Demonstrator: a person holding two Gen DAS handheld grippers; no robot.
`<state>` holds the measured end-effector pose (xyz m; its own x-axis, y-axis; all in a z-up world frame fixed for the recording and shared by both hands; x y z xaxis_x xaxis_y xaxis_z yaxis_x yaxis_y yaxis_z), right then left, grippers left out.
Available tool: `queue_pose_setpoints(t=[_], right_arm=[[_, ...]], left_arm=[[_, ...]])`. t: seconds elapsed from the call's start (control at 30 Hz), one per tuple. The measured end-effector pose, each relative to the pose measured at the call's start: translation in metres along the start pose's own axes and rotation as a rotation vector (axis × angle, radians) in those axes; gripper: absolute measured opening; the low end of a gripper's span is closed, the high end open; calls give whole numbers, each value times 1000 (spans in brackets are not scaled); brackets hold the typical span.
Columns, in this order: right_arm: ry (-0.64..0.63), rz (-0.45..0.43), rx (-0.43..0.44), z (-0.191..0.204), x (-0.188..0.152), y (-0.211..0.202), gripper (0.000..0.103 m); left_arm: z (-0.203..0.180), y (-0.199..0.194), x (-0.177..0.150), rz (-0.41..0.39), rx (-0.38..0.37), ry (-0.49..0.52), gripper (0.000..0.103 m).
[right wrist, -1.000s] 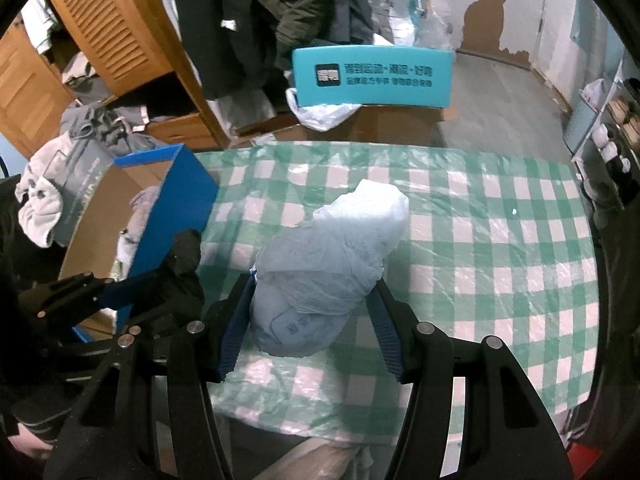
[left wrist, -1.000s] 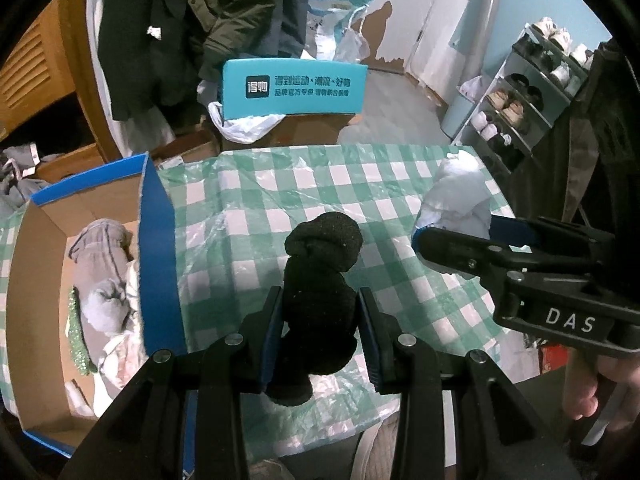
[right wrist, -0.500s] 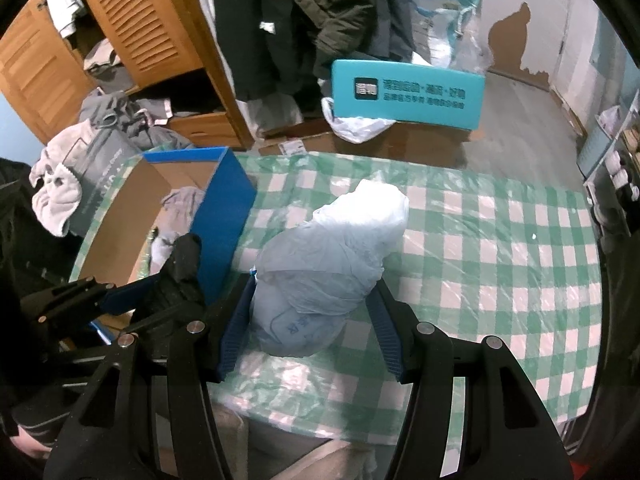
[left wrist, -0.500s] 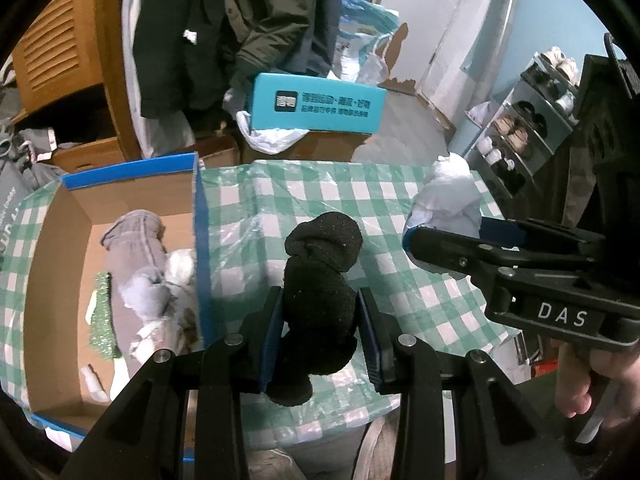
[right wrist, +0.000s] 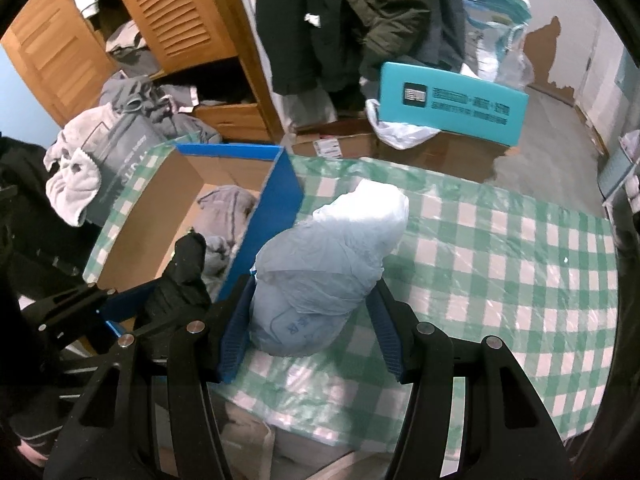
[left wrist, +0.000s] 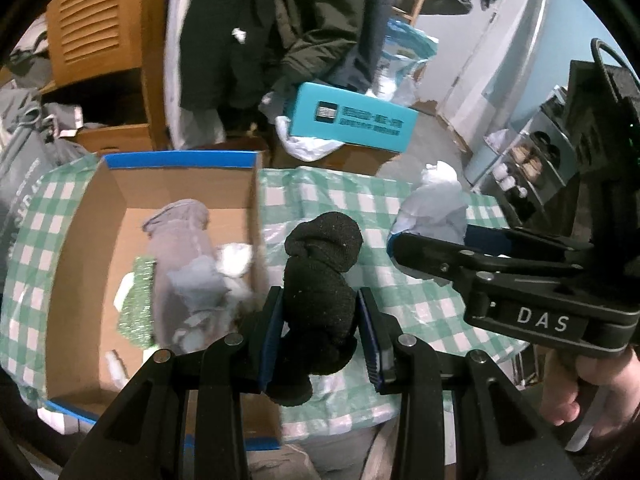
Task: Organize soft objects
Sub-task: 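Lift and carry the black sock and white-blue bag over the box with both grippers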
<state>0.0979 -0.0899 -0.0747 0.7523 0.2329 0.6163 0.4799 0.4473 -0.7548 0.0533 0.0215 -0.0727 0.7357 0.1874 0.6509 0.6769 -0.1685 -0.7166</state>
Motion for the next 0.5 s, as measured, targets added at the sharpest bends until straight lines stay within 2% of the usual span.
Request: queue_pose_setpoints(t=[0.5], right_arm=[[-100, 61, 56, 60, 8, 40, 58]], left_arm=[[86, -12, -7, -6, 87, -120, 36]])
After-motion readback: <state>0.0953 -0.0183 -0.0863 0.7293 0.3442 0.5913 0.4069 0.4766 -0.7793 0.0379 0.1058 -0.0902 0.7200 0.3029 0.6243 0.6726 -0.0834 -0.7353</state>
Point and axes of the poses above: each gripper's, at about its wrist camera, not at the fingertips, and y roughly the way its jaws point, z to its left, x to its top, the point moved 7 cm from there along y, roughly the way its jaws point, and after that the axes turned 10 degrees about -z, right-handed, at the moved point
